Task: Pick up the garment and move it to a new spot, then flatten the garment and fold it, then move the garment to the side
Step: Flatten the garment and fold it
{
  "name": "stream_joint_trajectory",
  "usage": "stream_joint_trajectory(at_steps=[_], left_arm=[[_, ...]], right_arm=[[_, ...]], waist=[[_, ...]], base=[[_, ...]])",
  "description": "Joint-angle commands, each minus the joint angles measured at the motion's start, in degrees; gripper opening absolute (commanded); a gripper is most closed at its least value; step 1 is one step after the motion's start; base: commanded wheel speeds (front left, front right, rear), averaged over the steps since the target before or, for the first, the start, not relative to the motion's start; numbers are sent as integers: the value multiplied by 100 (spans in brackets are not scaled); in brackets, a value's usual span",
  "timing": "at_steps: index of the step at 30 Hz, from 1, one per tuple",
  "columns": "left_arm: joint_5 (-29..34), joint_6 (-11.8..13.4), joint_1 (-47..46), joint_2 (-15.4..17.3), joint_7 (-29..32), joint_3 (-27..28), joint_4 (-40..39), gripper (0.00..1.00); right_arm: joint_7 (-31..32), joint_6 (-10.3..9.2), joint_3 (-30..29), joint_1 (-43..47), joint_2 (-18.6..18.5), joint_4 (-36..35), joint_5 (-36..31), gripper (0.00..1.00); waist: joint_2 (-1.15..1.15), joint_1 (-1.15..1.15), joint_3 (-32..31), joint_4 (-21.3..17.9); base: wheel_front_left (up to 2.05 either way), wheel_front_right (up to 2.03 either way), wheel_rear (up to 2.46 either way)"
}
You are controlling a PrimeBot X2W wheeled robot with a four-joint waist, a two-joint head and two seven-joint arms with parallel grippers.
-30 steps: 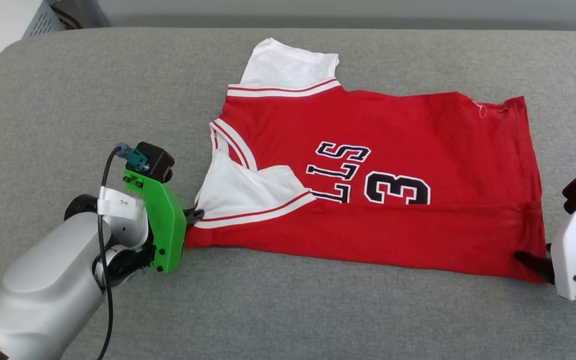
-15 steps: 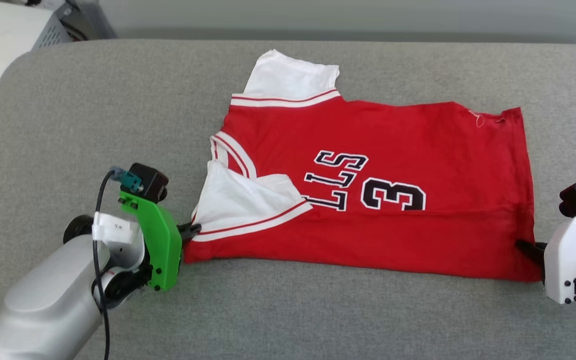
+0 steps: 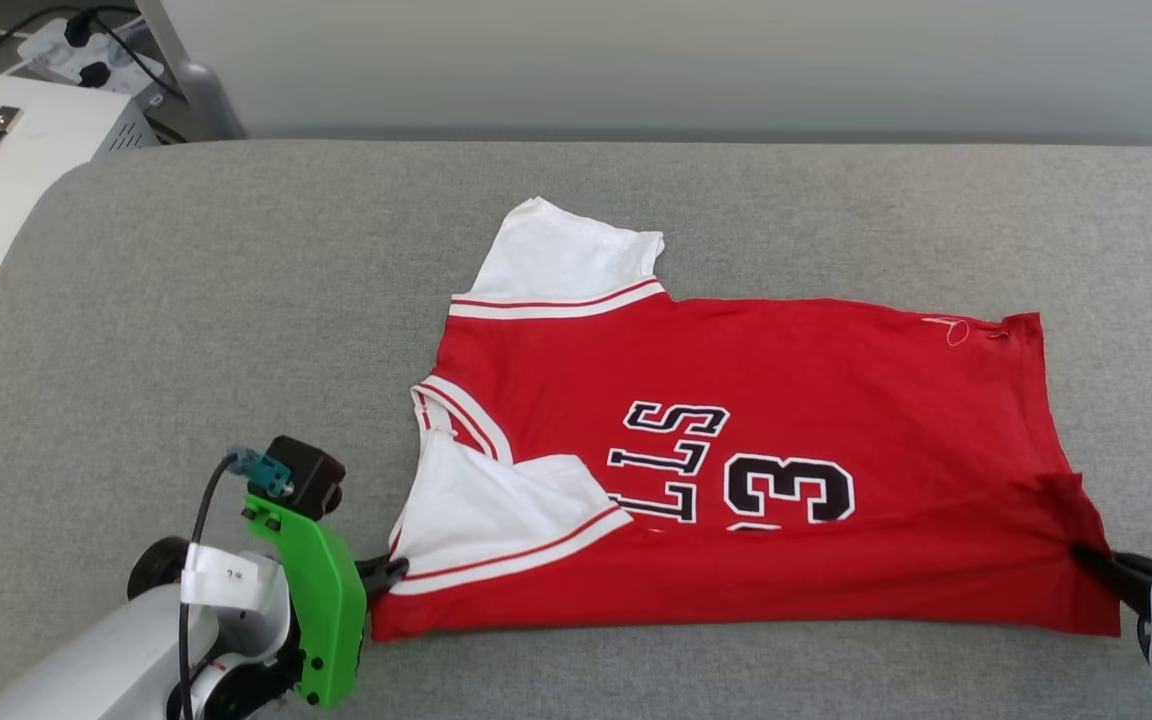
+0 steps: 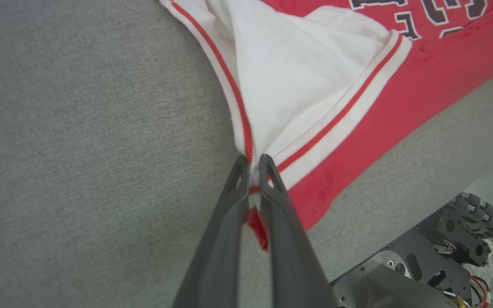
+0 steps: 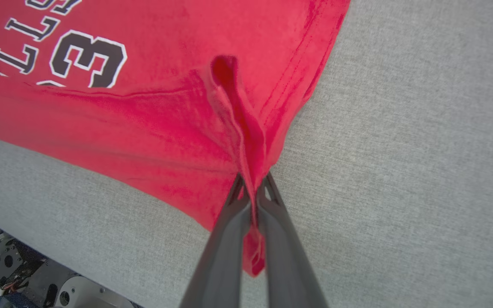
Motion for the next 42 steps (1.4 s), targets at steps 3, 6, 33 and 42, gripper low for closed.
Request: stream_joint_trajectory(at_steps=[3,6,33,42], left_arm=[[3,142,154,19,-68,-2,-18,0],[17,198,164,-41,-125,4,118,0],[718,327,-2482,-183,-1063,1139,983,100],[651,-438,-4787,-1011,1205,593,2476,100]], right_arm=[[131,-4,-171,218,175,-35,-41,0],[225,-4,-247,188,362,144,-155,0],[-3070,-4,-2121,-435,2476,-477,-2745,100],[-3295,-4,-1805,-786,3035,-1221,-3116,100]], waist=[[0,0,215,-7],[0,0,355,-43],[0,0,902,-561],[0,0,2153,-1173]], base=[[0,0,0],[0,0,0],[0,0,0],[0,0,0]])
